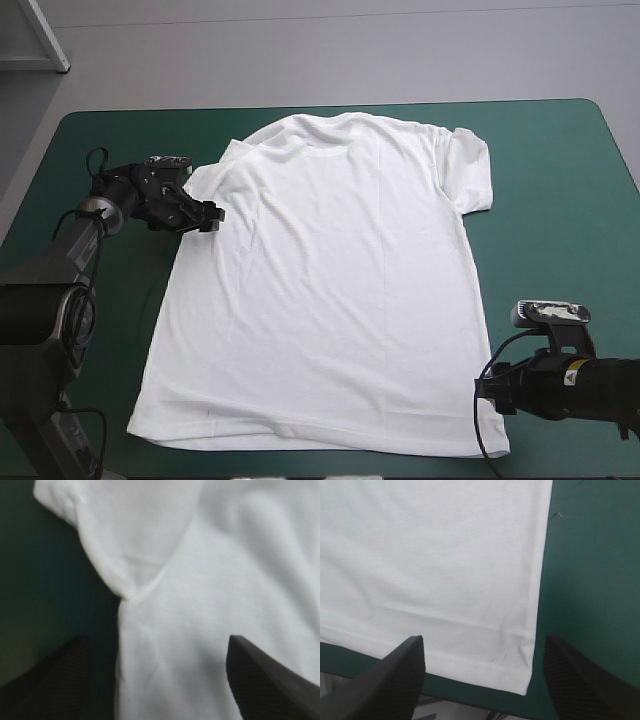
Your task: Fold the cloth
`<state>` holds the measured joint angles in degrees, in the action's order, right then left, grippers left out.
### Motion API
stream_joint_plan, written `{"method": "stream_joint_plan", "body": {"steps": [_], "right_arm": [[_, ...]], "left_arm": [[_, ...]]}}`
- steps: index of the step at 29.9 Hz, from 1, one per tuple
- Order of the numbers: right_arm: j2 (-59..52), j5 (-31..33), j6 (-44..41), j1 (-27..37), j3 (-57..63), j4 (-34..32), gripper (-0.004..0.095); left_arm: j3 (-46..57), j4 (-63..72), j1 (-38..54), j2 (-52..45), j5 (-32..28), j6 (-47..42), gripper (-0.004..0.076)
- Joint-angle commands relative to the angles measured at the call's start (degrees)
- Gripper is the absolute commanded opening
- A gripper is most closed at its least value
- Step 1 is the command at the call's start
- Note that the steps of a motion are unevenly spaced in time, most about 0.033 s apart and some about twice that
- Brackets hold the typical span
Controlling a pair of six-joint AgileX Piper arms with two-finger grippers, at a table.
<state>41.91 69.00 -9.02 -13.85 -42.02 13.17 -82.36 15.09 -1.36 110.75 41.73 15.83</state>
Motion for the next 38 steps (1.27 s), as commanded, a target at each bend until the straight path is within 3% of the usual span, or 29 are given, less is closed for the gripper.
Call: {"method": "stream_joint_plan", "body": {"steps": [1,10,16,27,34,38], "right_arm": [[-0.05,-1.81,0.37,0.25,-2.96,0.05,0.063],[11.39,-4.39,2.63,0.25,-12.29,-6.5,0.063],[24.98,-12.6,5.6,0.38,-21.62,-8.05,0.063],[48.81,-13.09,10.97,2.24,-39.72,-8.03,0.063],[58.49,-14.76,17.02,9.88,-43.2,0.91,0.0553],[62.42,-16.6,19.08,10.89,-43.23,3.94,0.0532]], "left_arm": [[-1.6,1.51,-0.07,-1.78,-1.58,0.0,0.0492],[-1.6,1.4,-0.07,-1.78,-1.91,1.92,0.0024],[-1.6,1.51,-0.07,-1.78,-2.3,3.04,0.0021],[-1.6,3.0,-0.07,-1.78,-2.02,3.27,0.0021],[-1.6,3.0,-0.07,-1.78,-1.29,3.17,0.0021],[-1.6,3.0,-0.07,-1.78,-1.29,3.17,0.0021]]}}
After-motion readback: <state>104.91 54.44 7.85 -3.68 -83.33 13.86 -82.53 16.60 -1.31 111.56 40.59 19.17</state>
